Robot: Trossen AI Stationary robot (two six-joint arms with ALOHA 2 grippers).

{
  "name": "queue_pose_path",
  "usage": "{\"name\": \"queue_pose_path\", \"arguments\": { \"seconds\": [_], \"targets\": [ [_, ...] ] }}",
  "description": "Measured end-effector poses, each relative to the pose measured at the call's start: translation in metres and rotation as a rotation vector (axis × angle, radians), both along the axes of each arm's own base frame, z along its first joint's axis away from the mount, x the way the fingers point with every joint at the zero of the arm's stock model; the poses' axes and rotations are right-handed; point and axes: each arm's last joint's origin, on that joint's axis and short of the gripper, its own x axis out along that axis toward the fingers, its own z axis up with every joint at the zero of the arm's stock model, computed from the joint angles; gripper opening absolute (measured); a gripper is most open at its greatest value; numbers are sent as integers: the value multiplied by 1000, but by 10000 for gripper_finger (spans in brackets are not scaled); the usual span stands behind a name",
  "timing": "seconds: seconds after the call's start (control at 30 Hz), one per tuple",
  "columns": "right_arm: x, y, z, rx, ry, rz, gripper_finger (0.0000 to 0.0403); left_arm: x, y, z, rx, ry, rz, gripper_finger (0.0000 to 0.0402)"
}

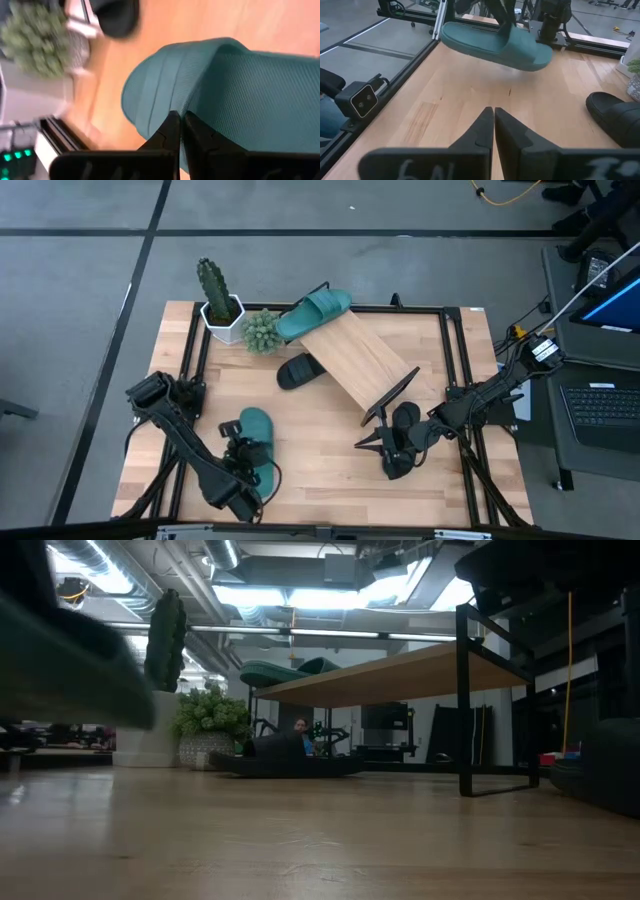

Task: Pick and place slides into the shelf
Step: Put the green slides on the shelf

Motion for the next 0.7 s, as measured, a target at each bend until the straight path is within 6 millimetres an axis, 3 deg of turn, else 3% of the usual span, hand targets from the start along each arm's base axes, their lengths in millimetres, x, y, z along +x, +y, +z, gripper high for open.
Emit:
{"name": "queue_pose_path", "arguments": {
  "seconds": [0.3,0.7],
  "targets": [
    [0,0,0,0,2,0,19,27,14,22,168,32,-255,1],
    [0,0,0,-2,2,0,19,56,35,71,451,29,-474,0]
  ]
}}
